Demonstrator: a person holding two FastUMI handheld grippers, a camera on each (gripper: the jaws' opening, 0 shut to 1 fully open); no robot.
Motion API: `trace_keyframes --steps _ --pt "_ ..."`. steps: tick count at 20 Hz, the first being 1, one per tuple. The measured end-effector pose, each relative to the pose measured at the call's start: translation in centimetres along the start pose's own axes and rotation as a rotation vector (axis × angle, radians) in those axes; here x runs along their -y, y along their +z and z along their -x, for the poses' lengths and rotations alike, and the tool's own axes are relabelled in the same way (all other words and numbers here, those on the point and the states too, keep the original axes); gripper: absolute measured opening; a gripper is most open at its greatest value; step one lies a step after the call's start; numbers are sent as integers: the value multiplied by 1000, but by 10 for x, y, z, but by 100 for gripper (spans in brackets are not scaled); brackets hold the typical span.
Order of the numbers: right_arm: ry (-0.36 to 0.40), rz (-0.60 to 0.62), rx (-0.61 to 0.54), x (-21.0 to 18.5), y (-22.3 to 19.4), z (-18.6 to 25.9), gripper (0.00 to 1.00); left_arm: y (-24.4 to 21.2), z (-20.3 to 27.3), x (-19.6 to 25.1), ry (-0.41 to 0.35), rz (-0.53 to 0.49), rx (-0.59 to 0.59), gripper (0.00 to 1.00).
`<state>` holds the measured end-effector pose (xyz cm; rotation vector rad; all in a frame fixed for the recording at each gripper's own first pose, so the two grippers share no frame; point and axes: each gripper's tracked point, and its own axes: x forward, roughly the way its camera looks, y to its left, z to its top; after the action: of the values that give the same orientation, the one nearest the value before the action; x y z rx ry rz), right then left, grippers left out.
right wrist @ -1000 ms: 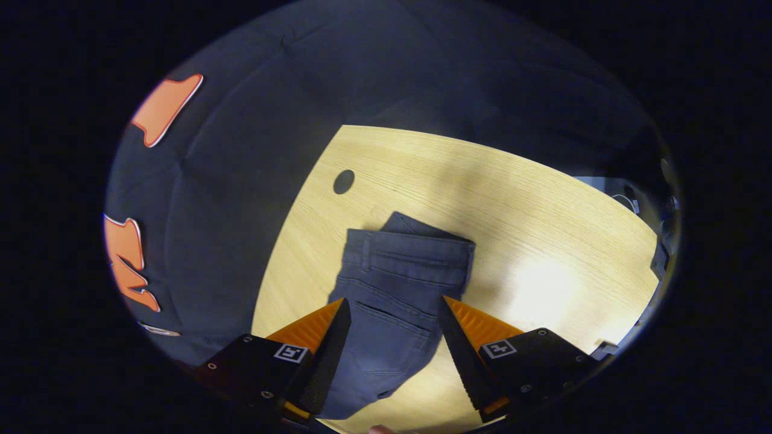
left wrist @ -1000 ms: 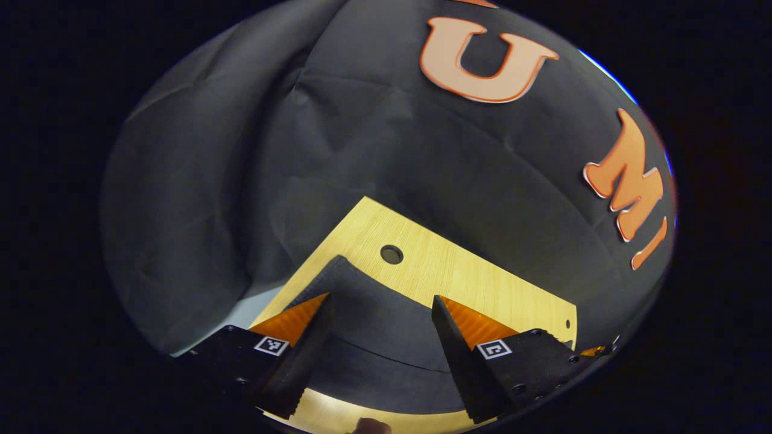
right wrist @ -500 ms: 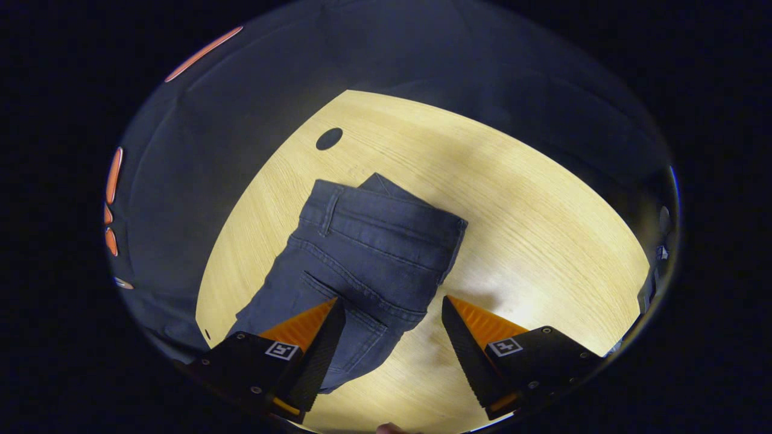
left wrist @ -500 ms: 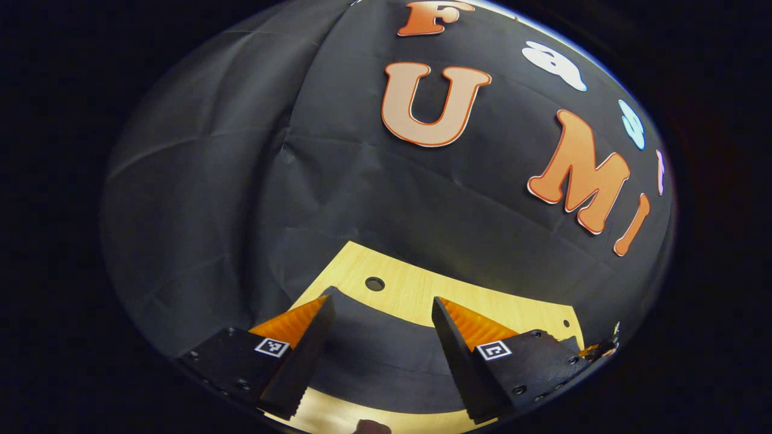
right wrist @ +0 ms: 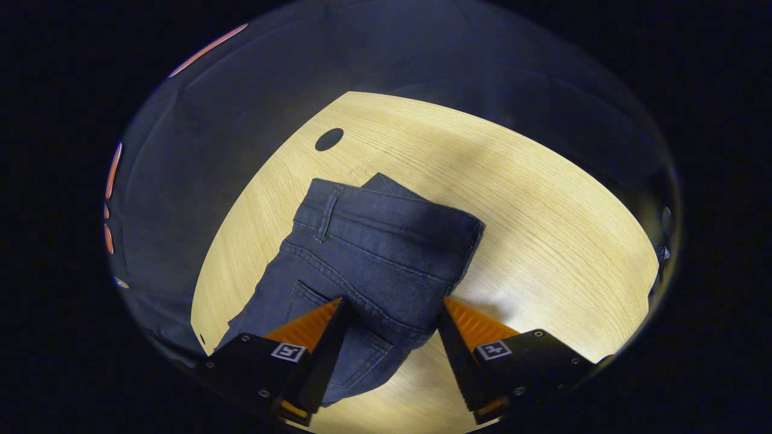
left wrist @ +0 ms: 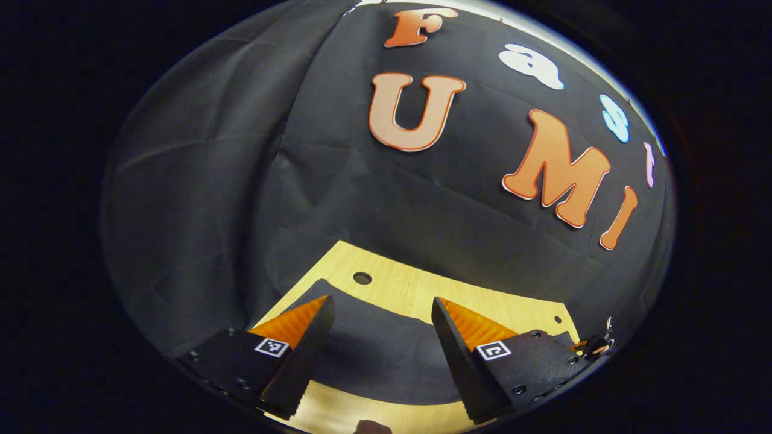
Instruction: Grasp the waist and the cuffs of the jeans and fold them to make the two legs overlap; first hold the waist and fold one-third of the jeans toward the cuffs, then hold the cuffs and fold the remaining one-third in the same direction to finish folding.
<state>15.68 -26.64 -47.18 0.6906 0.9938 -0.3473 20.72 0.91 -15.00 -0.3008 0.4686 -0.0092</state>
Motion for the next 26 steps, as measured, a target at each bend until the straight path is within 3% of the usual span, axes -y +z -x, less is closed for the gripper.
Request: trace_keyframes --steps 1,4,5,8,9,10,12,18,26 --pt "4 10 -7 -1 -4 1 83 7 7 4 9 -34 38 96" --pt "7 -13 66 -16 6 9 31 32 24 13 68 -186 165 96" --pt "16 12 92 -20 7 11 24 38 29 17 85 -234 190 96" --pt "40 62 177 -32 11 25 24 38 37 36 82 -295 218 96" --pt "68 62 191 -42 16 41 13 34 37 42 66 -292 208 96" --pt "94 69 210 -47 19 46 12 30 32 43 60 -287 195 92" --pt "118 93 254 -57 20 70 12 25 30 46 53 -284 175 95" --pt "179 322 388 -114 9 127 13 13 27 38 39 -274 155 95" --pt "295 582 440 -185 -16 202 12 7 24 11 53 -247 129 94"
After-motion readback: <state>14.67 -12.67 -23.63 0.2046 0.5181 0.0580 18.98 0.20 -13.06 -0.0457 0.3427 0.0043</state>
